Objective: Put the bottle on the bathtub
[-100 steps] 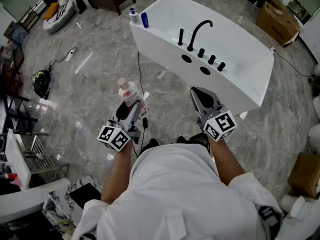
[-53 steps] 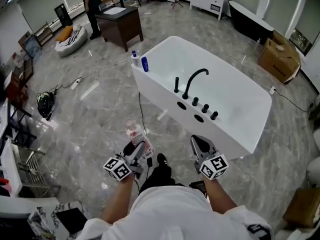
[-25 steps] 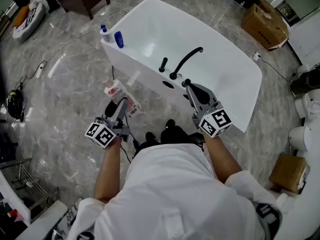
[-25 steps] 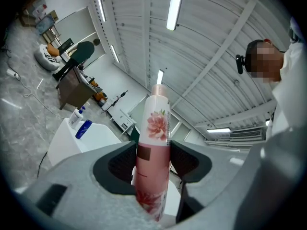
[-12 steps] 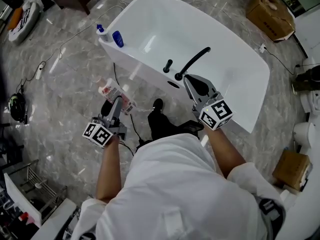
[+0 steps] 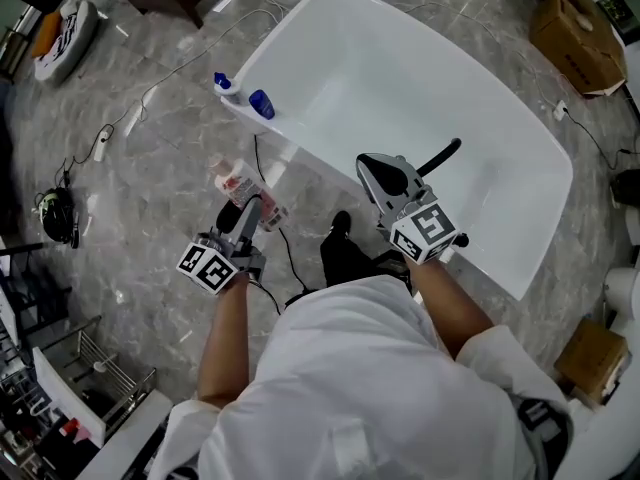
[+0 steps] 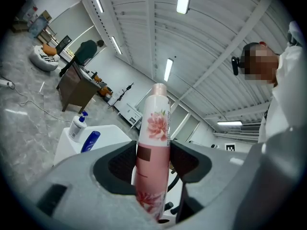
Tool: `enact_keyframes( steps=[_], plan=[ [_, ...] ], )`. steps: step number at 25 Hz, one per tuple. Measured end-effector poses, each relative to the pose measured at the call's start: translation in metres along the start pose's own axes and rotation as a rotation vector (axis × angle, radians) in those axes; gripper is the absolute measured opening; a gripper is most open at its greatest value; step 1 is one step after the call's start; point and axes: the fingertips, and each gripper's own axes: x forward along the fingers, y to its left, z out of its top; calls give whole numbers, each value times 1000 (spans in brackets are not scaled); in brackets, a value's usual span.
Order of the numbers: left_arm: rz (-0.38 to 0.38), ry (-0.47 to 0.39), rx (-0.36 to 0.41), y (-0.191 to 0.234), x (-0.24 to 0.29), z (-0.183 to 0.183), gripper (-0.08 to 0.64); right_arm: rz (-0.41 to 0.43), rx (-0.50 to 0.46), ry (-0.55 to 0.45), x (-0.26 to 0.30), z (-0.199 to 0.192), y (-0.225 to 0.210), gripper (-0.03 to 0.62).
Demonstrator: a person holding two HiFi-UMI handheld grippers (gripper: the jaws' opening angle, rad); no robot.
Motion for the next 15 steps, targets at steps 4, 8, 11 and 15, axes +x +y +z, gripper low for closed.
enact_keyframes(
  steps=[4, 8, 11, 15],
  plan=[
    [22, 24, 49, 19, 36, 12, 221, 18, -3, 16, 30, -4, -19, 15],
    [23, 49, 94, 38, 67, 16, 221, 36, 15, 17, 59, -12, -32, 15],
    [17, 82, 111, 50, 89, 14, 218, 25, 12, 5, 78, -17, -45, 15],
    [-1, 151, 188, 71, 121, 4, 218, -84, -47, 7, 106, -32, -76, 15]
  ],
)
